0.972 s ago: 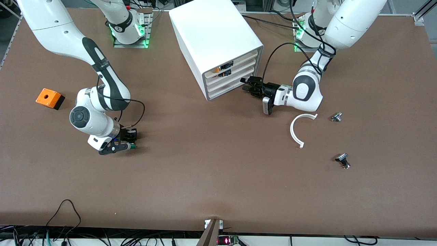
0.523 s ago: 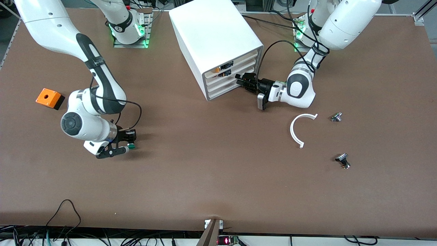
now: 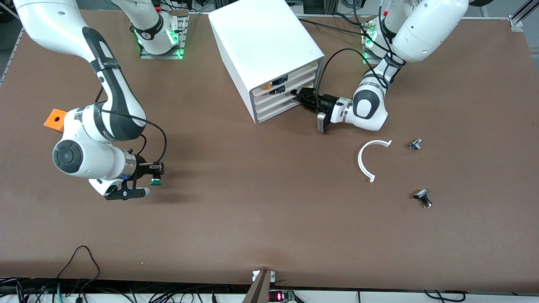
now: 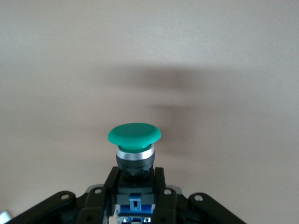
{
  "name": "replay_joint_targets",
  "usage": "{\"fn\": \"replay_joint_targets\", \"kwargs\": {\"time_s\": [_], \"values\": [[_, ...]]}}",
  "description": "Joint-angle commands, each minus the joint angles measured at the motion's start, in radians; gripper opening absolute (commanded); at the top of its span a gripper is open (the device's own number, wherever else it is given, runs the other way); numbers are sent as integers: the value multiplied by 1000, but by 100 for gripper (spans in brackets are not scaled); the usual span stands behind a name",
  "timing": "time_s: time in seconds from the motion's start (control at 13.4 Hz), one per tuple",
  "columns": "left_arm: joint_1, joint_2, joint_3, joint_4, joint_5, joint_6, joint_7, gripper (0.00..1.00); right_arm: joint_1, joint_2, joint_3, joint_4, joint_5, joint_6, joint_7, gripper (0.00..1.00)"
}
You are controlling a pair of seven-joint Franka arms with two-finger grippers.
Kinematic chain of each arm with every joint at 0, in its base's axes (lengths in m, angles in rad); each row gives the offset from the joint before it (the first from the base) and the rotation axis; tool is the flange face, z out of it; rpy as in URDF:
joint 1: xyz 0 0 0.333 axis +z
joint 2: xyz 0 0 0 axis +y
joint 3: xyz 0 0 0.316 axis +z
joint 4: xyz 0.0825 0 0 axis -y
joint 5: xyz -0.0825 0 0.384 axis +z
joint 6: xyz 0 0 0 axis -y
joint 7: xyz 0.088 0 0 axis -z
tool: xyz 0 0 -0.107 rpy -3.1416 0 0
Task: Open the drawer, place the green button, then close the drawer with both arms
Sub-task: 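Pull the drawer open with the left gripper while the right gripper lifts the button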
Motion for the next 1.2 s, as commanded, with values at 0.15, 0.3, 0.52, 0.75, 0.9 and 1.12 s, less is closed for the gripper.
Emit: {"fn": "replay_joint_targets", "kwargs": {"time_s": [0.15,0.3,0.52,0.75,0.9,1.12], "values": [[9,6,-16,-3,-37,3,26,0,82,2,0,157,12,-145,190,0],[19,4,-12,8,-33,3,19,0,128,2,0,209,11,-183,319,0],[34,15,11,42,-20,3,9,0,173,2,0,261,11,-206,427,0],[34,15,41,66,-17,5,-4,0,224,4,0,307,12,-223,569,0],[32,24,79,96,27,5,-14,0,273,4,0,341,11,-223,689,0],[51,26,85,142,81,5,-87,0,348,4,0,378,12,-220,887,0]]}}
